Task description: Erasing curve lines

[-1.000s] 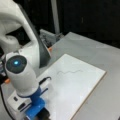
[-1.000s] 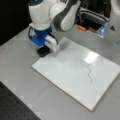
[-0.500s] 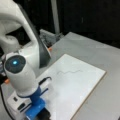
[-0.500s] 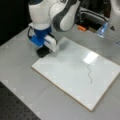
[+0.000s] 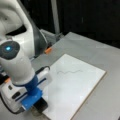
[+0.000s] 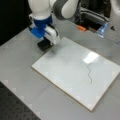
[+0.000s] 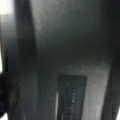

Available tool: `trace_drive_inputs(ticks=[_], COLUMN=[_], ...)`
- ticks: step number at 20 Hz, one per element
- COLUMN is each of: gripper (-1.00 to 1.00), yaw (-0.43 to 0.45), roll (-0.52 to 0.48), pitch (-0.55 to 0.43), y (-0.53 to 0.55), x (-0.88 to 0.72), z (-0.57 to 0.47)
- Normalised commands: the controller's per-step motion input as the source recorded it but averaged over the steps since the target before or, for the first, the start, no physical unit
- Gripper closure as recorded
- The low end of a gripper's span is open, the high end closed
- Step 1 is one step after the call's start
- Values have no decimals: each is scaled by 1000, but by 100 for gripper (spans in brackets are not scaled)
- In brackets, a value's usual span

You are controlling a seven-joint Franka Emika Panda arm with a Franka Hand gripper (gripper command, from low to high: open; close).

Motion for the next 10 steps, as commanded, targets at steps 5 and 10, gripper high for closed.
trace_drive_inputs(ticks=[5, 10], gripper=[100, 100], yaw=[67, 45], roll=[-40, -103], pitch=[-44, -79], y=[251, 249], x=[-191, -261], z=[55, 42])
